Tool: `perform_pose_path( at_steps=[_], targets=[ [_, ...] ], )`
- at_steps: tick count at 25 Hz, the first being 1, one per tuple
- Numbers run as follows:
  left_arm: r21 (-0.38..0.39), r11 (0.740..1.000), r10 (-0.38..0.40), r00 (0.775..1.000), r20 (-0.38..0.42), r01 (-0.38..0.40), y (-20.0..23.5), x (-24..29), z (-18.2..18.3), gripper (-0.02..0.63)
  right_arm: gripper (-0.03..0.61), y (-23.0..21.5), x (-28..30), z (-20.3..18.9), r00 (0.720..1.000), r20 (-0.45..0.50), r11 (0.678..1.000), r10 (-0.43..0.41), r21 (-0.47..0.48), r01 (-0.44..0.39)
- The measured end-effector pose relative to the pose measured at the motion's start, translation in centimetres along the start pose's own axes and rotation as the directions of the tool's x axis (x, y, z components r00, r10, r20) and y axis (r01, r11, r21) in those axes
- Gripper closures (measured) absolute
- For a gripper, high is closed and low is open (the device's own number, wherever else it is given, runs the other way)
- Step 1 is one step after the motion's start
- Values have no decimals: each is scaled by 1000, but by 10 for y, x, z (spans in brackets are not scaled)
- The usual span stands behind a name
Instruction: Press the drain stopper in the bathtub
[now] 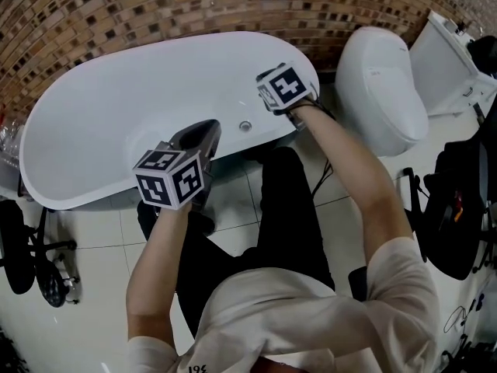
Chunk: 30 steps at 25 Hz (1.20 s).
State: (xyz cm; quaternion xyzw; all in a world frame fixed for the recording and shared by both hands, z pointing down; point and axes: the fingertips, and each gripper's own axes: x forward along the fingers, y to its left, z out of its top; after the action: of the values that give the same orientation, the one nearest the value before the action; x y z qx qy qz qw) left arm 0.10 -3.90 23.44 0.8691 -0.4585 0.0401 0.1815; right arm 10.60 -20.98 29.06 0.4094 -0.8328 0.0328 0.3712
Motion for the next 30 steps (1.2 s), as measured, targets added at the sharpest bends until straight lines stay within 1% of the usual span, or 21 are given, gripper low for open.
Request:
perform_pose_path(
  at_steps=[3,7,10,13,16,23,27,30],
  targets=[
    [11,1000,-21,1000,21,20,-12,-5,3,597,565,12,-18,5,999,51,1000,9,1,-9],
    [17,999,-45,998,42,44,-24,-12,3,597,565,29,-38,3,994,105,999,26,16,-28],
    [23,999,-51,997,63,49,-28,-18,5,597,565,39,-49,0,989,141,999,38,30,-43],
    [9,999,-49,995,82,48,-28,-24,5,597,565,46,-58,-6,987,156,998,43,48,-51],
    [-8,999,-45,995,93,46,-27,-28,2,597,565,49,-65,-14,985,166,997,38,55,-47],
    [-32,999,-38,993,110,42,-27,-38,-11,597,565,68,-94,-13,966,259,999,9,39,-20],
    [-6,999,-49,994,99,50,-36,-38,-20,597,565,75,-106,-18,952,306,998,-10,59,-9],
    [3,999,-51,994,101,51,-39,-38,-19,597,565,76,-112,-19,940,339,996,-24,85,-5]
  ],
)
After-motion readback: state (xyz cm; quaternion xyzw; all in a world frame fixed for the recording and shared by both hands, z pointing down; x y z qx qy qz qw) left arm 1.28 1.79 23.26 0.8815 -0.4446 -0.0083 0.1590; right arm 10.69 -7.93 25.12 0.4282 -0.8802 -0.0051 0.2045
